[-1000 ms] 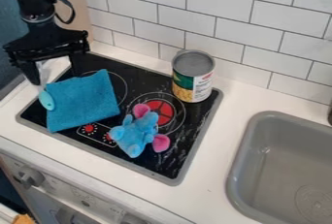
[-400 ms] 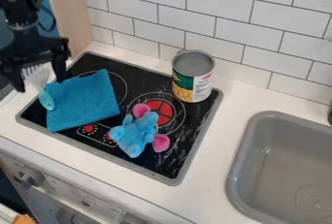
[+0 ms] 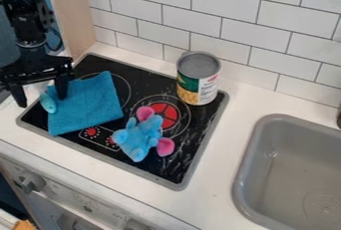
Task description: Put the blue spatula in the middle of the blue cloth and the burner
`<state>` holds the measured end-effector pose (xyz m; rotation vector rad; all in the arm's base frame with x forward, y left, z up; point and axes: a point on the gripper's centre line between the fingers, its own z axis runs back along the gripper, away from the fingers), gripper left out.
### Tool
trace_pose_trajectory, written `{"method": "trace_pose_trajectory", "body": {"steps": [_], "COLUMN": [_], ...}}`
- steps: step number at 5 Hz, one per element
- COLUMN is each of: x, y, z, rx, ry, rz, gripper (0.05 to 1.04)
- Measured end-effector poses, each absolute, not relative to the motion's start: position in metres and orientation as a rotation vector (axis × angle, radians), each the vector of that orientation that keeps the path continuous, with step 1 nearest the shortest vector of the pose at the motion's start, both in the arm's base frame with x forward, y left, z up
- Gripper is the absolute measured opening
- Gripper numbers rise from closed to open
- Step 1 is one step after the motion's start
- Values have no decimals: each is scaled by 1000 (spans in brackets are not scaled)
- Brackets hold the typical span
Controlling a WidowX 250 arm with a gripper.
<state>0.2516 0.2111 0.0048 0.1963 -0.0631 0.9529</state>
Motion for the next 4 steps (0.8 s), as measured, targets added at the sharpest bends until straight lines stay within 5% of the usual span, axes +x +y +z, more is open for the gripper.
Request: {"method": "trace_pose_trajectory", "body": {"steps": [2, 4], "x": [251, 255], "y": [210, 209], "z": [-2, -2], "rx": [205, 206], "ry": [-44, -62], "rz": [948, 944], "gripper": [967, 381]}}
